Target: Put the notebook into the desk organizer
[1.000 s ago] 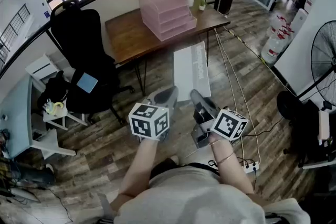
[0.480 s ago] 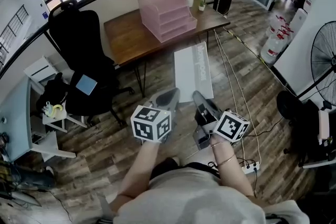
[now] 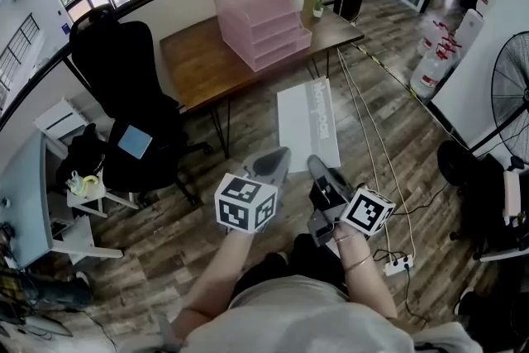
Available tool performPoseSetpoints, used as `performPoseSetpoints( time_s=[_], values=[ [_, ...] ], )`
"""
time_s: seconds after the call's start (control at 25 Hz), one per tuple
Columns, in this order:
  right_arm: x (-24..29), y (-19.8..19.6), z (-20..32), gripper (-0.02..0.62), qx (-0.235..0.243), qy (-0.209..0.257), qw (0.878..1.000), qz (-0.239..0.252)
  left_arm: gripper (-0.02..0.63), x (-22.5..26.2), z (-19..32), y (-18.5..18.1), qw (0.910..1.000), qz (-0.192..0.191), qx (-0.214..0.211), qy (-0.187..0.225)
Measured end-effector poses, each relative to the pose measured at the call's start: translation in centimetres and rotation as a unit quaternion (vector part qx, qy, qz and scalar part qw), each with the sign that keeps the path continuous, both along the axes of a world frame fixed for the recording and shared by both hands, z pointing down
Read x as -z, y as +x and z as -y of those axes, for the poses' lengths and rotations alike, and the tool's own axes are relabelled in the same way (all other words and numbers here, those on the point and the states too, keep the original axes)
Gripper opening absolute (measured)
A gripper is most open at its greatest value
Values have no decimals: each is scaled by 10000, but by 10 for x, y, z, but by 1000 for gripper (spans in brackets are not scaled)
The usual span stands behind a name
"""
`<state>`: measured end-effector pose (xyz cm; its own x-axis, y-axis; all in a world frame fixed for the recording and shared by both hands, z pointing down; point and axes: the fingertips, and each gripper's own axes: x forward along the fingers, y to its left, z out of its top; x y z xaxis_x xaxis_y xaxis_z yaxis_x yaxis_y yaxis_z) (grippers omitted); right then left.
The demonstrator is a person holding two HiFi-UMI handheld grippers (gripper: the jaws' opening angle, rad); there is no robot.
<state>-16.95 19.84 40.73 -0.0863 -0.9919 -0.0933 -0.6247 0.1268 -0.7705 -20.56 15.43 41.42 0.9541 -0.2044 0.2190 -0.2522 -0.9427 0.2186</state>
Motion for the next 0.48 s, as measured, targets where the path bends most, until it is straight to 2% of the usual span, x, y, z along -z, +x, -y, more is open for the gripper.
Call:
performPoseSetpoints(
  time_s=[0.32, 0.48],
  values=[
    [-11, 23, 37, 9, 239, -5, 9996, 142, 11, -17, 34, 26, 9996, 27, 144, -256],
    [-10, 55, 64, 9, 366, 34, 9993, 109, 11, -16, 62, 52, 9990, -39, 336, -278]
  ],
)
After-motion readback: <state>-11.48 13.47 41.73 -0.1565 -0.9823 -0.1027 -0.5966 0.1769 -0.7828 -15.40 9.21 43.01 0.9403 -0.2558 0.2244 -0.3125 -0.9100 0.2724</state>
